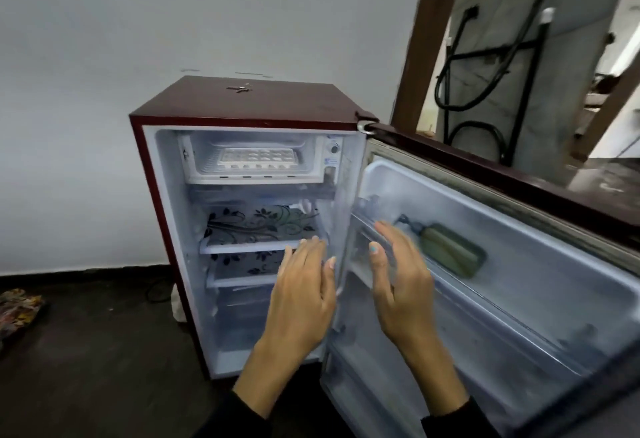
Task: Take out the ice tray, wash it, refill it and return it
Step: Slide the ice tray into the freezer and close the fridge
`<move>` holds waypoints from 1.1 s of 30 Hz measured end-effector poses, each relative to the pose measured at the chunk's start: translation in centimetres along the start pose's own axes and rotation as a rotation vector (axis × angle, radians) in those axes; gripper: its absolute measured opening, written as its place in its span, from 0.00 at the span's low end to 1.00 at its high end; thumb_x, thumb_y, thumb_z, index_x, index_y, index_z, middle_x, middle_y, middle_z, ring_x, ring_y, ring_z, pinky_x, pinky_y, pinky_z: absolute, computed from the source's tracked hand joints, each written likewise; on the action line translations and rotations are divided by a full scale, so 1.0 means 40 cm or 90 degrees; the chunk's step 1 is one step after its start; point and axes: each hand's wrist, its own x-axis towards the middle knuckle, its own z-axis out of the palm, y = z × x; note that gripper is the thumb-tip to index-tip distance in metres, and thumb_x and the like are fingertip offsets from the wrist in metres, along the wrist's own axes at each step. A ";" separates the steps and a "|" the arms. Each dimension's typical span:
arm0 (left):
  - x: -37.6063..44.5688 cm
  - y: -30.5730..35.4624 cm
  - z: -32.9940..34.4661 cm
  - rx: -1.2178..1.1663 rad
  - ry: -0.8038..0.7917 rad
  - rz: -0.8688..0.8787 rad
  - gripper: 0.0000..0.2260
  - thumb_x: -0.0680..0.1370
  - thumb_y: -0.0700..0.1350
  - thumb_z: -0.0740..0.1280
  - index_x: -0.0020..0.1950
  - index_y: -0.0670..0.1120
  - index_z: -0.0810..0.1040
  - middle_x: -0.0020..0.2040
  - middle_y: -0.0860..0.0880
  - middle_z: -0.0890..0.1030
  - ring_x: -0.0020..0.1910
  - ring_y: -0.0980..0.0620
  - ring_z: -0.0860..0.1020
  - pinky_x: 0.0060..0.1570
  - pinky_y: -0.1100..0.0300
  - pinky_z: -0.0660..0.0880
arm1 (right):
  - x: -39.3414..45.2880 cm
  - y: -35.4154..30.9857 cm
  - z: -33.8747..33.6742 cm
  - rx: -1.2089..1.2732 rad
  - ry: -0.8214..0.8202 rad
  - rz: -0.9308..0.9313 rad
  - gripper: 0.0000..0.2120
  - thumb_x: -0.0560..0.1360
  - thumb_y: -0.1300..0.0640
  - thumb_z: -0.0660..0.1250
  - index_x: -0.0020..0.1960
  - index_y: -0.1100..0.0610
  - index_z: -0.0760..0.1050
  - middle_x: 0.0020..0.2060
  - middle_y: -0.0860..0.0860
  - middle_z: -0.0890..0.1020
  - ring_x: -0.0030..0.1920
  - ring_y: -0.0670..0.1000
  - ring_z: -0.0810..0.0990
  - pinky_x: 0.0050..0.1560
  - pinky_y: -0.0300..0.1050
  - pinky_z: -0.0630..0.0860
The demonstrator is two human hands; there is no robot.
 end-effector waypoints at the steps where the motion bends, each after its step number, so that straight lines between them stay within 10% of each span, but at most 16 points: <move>1: -0.023 0.035 0.019 -0.015 -0.005 0.012 0.24 0.80 0.53 0.49 0.72 0.43 0.68 0.71 0.47 0.71 0.72 0.52 0.65 0.75 0.57 0.51 | -0.022 0.008 -0.047 -0.002 0.027 0.000 0.22 0.80 0.48 0.55 0.66 0.58 0.75 0.63 0.51 0.78 0.64 0.47 0.74 0.65 0.44 0.71; 15: -0.200 0.398 0.270 -0.118 -0.131 0.182 0.22 0.81 0.51 0.50 0.70 0.41 0.69 0.69 0.45 0.73 0.71 0.50 0.67 0.75 0.53 0.55 | -0.171 0.296 -0.575 -0.087 0.541 0.291 0.19 0.80 0.52 0.56 0.61 0.64 0.75 0.57 0.62 0.78 0.57 0.61 0.77 0.60 0.50 0.71; 26: -0.172 0.531 0.372 -0.100 -0.195 0.236 0.25 0.79 0.52 0.47 0.68 0.39 0.70 0.69 0.40 0.72 0.70 0.44 0.67 0.74 0.49 0.56 | -0.077 0.408 -0.627 0.082 0.436 0.512 0.23 0.84 0.48 0.51 0.65 0.62 0.75 0.60 0.59 0.79 0.62 0.58 0.76 0.66 0.50 0.71; 33: -0.196 0.500 0.361 -0.102 -0.168 0.201 0.23 0.81 0.51 0.49 0.67 0.40 0.72 0.68 0.41 0.72 0.70 0.45 0.68 0.74 0.49 0.58 | -0.107 0.382 -0.592 0.063 0.454 0.509 0.19 0.84 0.52 0.51 0.63 0.61 0.75 0.48 0.55 0.75 0.50 0.51 0.73 0.45 0.38 0.64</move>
